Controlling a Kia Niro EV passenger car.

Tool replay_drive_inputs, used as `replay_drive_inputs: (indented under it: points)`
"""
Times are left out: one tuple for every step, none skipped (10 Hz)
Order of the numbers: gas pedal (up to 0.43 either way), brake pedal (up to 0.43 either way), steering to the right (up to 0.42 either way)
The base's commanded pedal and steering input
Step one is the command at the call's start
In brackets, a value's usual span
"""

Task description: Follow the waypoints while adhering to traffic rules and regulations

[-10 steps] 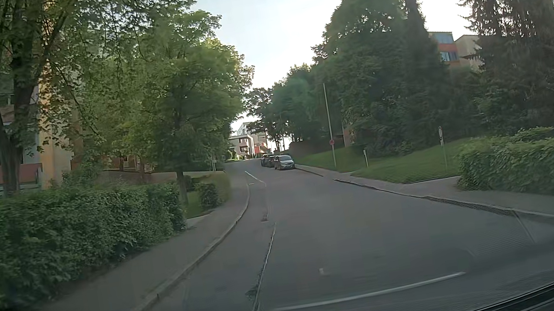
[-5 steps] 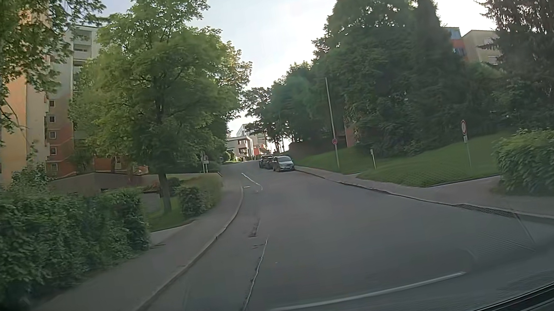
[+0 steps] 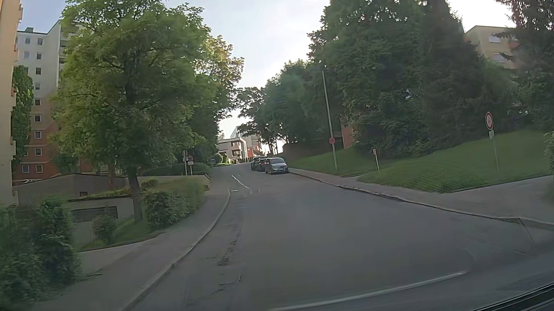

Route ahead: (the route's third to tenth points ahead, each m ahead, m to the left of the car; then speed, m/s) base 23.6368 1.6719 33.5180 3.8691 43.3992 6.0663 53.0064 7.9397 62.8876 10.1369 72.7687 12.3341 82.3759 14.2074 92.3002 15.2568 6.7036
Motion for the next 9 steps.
replay_drive_inputs:
  points:
    - [0.118,0.0,0.023]
    - [0.118,0.0,0.021]
    - [0.118,0.0,0.018]
    - [0.118,0.0,0.016]
    - [0.118,0.0,0.013]
    - [0.118,0.0,0.013]
    - [0.118,0.0,0.013]
    - [0.098,0.0,0.013]
    - [0.098,0.0,0.011]
